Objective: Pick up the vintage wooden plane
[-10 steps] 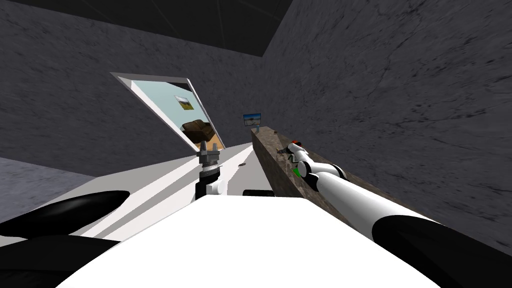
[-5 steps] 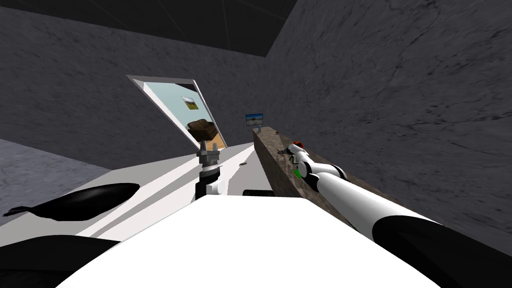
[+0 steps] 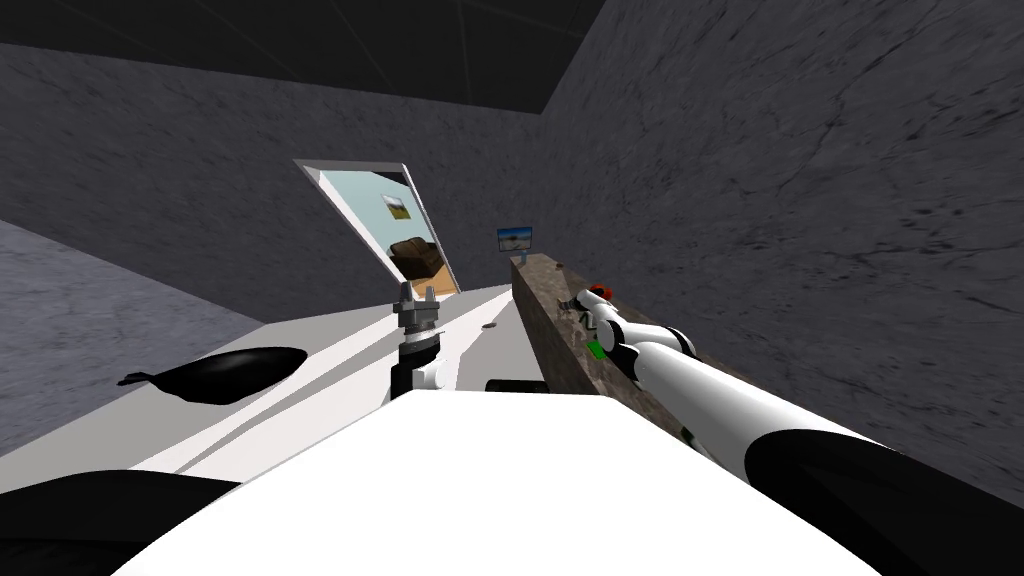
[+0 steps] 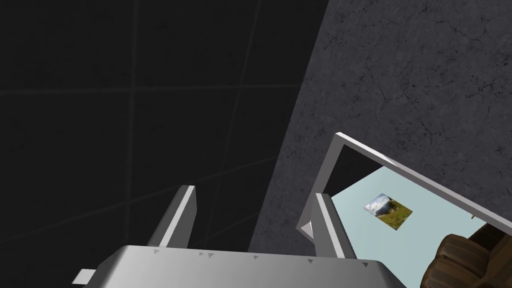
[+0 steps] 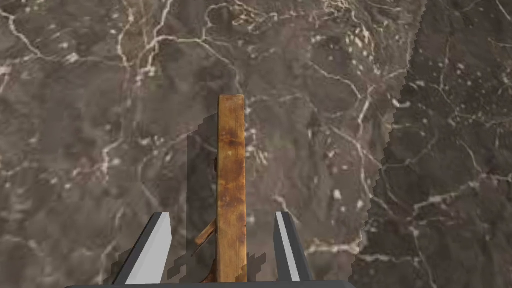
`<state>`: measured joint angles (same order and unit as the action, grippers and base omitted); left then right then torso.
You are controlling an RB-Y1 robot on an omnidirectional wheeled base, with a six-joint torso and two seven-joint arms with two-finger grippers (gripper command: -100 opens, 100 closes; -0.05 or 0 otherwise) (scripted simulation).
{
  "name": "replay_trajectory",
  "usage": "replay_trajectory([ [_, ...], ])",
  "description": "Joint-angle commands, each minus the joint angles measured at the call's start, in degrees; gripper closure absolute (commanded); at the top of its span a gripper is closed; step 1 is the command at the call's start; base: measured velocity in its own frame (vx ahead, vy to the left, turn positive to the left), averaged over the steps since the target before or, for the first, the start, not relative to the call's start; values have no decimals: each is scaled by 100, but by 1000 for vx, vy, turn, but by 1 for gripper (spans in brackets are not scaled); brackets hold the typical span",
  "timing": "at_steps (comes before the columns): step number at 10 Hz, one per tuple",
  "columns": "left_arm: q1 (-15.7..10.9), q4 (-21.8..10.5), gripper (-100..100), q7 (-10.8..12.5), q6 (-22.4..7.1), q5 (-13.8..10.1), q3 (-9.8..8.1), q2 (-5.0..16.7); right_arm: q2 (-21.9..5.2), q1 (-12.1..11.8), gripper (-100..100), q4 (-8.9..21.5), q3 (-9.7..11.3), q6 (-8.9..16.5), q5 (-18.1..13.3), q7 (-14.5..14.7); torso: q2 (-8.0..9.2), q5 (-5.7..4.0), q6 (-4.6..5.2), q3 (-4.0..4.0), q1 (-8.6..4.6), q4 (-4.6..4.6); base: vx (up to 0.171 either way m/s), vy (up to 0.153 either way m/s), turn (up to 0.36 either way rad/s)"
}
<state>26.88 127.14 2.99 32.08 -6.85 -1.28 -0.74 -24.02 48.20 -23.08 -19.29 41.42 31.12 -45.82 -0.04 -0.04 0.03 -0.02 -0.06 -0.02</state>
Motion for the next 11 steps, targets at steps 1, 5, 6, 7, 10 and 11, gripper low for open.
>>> replay_trajectory([
  [1, 0, 0, 0, 0, 0, 0, 0, 0, 0, 0, 100, 0, 0, 0, 0, 0, 0, 0, 0, 0, 0, 0, 0, 0, 0],
  [5, 0, 0, 0, 0, 0, 0, 0, 0, 1, 2, 0, 0, -1, 1, 2, -2, -9, 1, 0, -6, 3, -4, 0, 0, 0],
  [6, 0, 0, 0, 0, 0, 0, 0, 0, 27, -97, 100, -184, 13, 68, -37, -75, -9, 1, 0, -6, 3, -4, 11, 13, -67],
  [7, 1, 0, 0, 0, 0, 0, 0, 0, 34, -105, 100, -249, 22, 134, -22, -48, -11, 2, 6, -7, 6, -4, 18, 34, -124],
  [10, 0, 0, 0, 0, 0, 0, 0, 0, 63, -137, 100, -510, 58, 397, 34, 59, -10, 5, 6, -7, 19, -4, 24, 50, -128],
  [11, 1, 0, 0, 0, 0, 0, 0, 0, 70, -145, 100, -575, 67, 462, 48, 86, -9, 6, 7, -6, 18, -3, 16, 47, -132],
])
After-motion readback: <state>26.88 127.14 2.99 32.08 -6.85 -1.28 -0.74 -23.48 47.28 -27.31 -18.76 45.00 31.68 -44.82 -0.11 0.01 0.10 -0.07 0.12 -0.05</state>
